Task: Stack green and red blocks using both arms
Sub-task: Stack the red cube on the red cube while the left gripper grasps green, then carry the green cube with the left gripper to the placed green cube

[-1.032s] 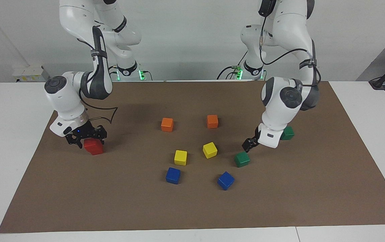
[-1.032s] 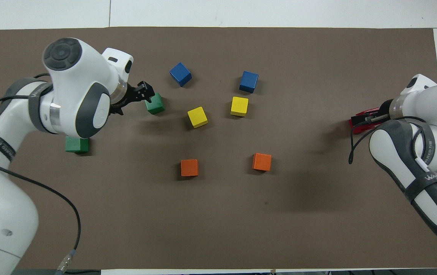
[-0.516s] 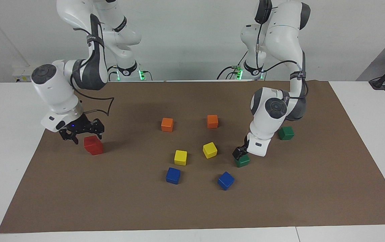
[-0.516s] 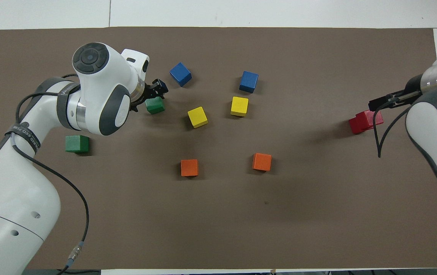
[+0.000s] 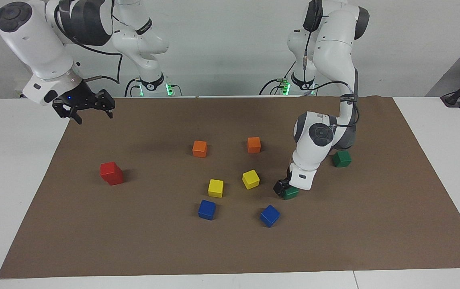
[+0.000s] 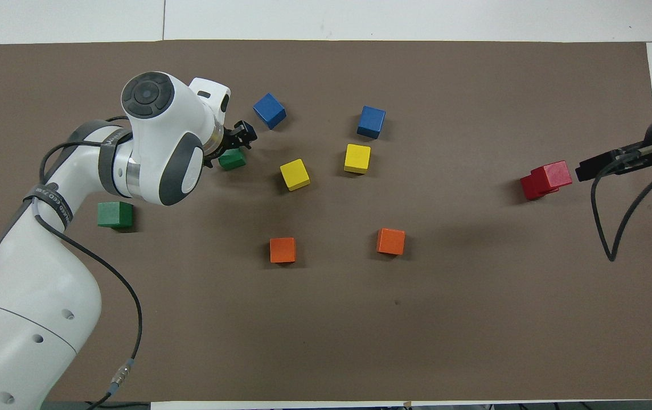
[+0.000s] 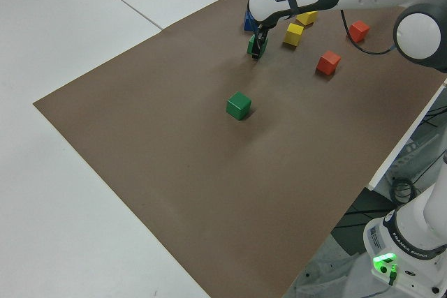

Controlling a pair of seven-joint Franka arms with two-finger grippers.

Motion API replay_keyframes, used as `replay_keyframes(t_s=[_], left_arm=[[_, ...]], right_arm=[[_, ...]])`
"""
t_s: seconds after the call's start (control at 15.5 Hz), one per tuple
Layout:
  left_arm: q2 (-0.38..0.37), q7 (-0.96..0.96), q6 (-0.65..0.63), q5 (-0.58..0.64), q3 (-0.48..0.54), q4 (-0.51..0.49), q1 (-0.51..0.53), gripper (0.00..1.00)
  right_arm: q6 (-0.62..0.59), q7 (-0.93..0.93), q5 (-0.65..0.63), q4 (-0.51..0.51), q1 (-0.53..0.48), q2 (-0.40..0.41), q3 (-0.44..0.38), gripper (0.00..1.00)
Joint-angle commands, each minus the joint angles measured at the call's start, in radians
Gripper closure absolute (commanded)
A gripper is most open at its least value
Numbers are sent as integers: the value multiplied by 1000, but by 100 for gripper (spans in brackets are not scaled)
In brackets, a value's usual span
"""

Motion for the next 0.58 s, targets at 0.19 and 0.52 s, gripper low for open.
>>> replay_keyframes(t_s=[0.19,0.52], left_arm=[[-12,-163,8,20,11,-13,-16,100],[-22,-146,-207,34,11,88,5,100]], right_arm=[[-75,82,-17,-1,4,-19,10,0],[-18,91,-20,-28,4,-31,13,0]])
